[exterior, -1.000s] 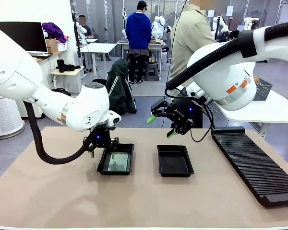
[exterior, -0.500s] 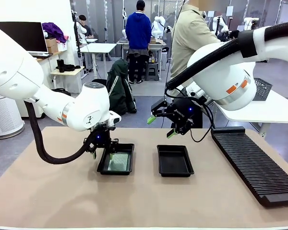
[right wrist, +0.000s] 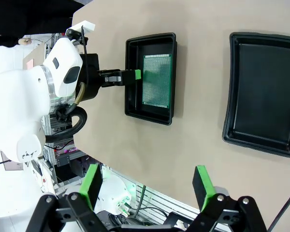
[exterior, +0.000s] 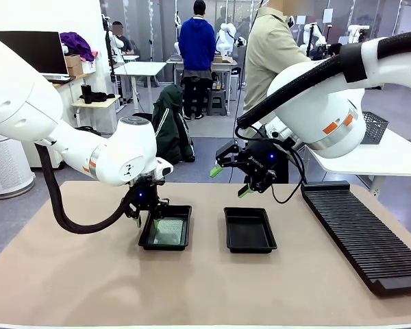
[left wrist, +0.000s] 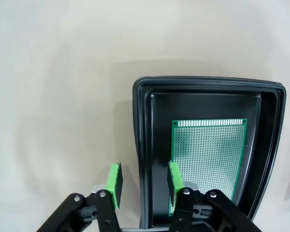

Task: Inspect and transfer BCBs to ESD trays.
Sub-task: Pick up the ESD tray and place it on the left side of the table.

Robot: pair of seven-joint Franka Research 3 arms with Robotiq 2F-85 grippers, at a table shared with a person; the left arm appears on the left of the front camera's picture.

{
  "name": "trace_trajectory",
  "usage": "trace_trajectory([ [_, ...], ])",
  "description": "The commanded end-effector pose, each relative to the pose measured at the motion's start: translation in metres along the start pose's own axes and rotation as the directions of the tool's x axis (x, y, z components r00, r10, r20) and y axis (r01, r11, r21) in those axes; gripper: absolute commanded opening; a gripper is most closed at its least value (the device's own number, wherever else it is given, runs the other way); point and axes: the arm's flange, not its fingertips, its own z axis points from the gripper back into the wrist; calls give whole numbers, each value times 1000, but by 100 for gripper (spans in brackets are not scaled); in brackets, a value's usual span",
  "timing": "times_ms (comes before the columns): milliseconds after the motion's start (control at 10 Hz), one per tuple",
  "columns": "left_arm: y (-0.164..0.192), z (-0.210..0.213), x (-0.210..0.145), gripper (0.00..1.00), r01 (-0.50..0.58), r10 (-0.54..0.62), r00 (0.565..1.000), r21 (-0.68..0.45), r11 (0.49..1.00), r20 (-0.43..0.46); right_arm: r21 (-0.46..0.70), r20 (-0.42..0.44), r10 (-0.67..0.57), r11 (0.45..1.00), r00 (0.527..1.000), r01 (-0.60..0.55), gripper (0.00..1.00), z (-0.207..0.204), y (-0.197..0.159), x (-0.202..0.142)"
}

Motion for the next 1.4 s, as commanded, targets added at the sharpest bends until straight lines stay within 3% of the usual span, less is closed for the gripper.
trace_trajectory([
  [0,2,0,5,43,10,-10,1000,-13,1000,-27,0,0,-7,1000,1000,7,100,0,0,0],
  [800,4,1,6,2,14,-14,999,-12,1000,-38,0,0,-7,1000,1000,7,100,0,0,0],
  [1300,5,0,7,0,2,-3,999,-19,1000,-49,0,0,-7,1000,1000,7,100,0,0,0],
])
